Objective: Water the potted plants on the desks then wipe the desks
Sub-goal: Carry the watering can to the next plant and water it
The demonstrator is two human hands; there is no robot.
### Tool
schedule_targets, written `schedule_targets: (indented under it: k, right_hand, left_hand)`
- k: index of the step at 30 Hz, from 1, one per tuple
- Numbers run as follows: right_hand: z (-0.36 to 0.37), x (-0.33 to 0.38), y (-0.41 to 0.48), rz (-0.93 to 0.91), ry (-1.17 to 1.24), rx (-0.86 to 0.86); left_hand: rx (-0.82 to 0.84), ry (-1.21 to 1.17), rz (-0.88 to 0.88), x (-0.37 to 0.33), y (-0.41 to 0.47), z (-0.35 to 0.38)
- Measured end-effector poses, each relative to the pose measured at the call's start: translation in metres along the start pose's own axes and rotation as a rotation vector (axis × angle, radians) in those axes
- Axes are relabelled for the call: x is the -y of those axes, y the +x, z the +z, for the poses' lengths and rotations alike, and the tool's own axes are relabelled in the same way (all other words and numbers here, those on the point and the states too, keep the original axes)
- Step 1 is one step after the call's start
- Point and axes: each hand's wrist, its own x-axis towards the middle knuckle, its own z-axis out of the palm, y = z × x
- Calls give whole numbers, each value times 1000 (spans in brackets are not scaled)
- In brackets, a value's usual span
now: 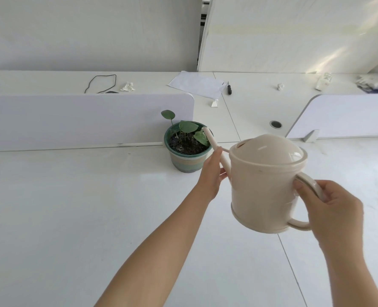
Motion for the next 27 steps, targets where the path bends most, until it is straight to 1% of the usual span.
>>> schedule_targets:
  k: [7, 15, 21, 27]
  right_hand:
    - [2, -7, -5, 17, 12, 15]
    - [27, -5, -25, 18, 43, 126]
    - [45, -21, -43, 83, 56, 268]
    - [62, -36, -62, 76, -16, 428]
  left_hand:
    - [-17, -61, -45, 9, -5, -9]
    - [-114, -134, 10, 9, -21, -46]
    - [-232, -166, 77, 14, -42, -82]
    - [-356, -143, 141, 25, -76, -121]
